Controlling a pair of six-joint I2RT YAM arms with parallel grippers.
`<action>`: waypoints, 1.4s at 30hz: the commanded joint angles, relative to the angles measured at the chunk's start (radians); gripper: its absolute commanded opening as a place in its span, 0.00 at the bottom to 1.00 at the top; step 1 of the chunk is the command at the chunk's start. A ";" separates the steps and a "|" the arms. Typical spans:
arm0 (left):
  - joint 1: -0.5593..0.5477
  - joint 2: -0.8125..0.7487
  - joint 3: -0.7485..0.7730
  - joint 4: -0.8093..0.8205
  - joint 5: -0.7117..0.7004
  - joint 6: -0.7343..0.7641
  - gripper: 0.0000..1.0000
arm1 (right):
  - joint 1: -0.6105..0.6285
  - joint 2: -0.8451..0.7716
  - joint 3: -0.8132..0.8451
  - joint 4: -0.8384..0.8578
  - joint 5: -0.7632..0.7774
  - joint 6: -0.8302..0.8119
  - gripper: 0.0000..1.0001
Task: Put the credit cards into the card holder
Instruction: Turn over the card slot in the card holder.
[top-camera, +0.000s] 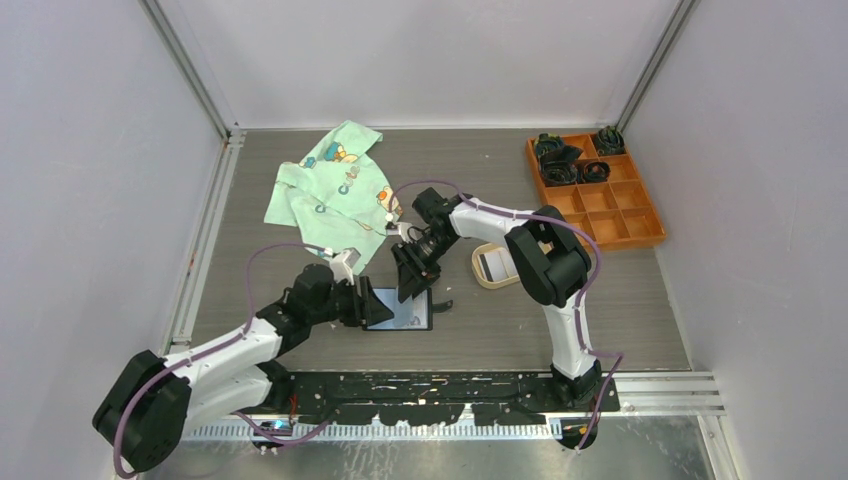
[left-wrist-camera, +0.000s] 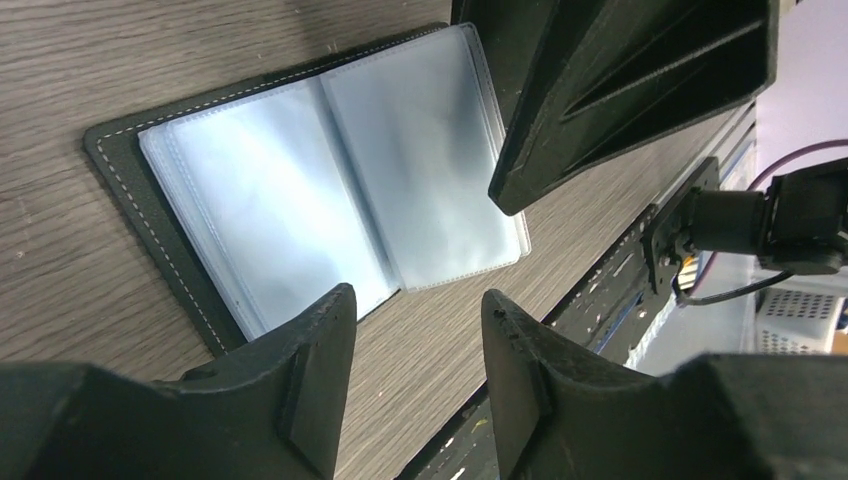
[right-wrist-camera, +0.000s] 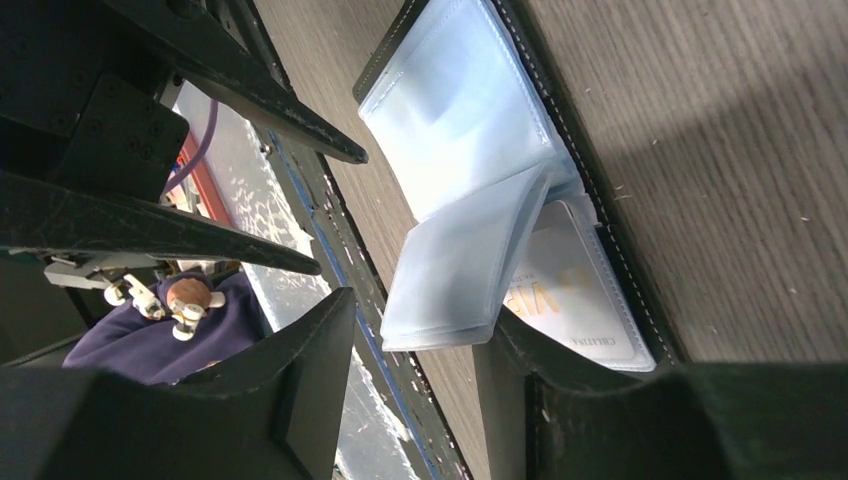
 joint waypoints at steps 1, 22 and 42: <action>-0.041 0.001 0.053 0.005 -0.053 0.051 0.51 | 0.007 -0.056 0.035 -0.013 -0.059 -0.017 0.50; -0.131 0.113 0.093 0.134 -0.114 0.055 0.64 | 0.011 -0.033 0.018 0.035 -0.069 0.056 0.32; -0.133 0.030 0.073 0.100 -0.143 0.021 0.63 | 0.012 -0.022 0.025 0.028 -0.042 0.054 0.30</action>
